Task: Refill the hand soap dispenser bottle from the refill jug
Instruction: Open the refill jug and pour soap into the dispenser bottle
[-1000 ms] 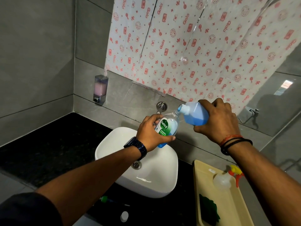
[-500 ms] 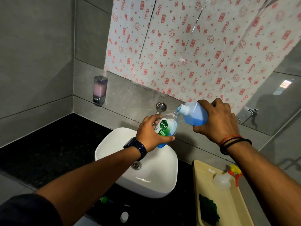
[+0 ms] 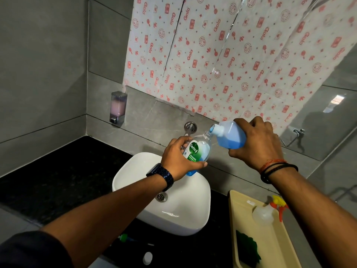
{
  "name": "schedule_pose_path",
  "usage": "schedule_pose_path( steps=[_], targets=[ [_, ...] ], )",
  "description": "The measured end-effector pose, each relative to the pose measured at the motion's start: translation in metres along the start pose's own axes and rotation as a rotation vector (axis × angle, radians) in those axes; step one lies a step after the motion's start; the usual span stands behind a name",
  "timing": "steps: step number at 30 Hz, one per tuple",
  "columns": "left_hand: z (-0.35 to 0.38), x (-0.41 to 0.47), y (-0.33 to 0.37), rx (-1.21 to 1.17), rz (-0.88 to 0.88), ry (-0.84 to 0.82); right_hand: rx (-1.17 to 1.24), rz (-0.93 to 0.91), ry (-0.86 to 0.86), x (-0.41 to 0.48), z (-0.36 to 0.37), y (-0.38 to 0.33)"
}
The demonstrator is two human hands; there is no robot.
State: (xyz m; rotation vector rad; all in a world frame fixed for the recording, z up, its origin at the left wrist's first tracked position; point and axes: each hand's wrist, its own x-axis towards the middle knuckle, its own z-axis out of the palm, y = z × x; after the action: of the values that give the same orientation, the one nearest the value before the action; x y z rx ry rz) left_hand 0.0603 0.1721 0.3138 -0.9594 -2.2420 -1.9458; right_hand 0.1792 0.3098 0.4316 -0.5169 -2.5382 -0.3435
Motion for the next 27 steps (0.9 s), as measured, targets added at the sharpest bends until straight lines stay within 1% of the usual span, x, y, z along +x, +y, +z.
schedule_pose_path(
  steps=[27],
  targets=[
    [0.0017, -0.0007, 0.0011, 0.021, 0.009, -0.002, -0.014, -0.008, -0.005, -0.0014, -0.0048, 0.0015]
  ],
)
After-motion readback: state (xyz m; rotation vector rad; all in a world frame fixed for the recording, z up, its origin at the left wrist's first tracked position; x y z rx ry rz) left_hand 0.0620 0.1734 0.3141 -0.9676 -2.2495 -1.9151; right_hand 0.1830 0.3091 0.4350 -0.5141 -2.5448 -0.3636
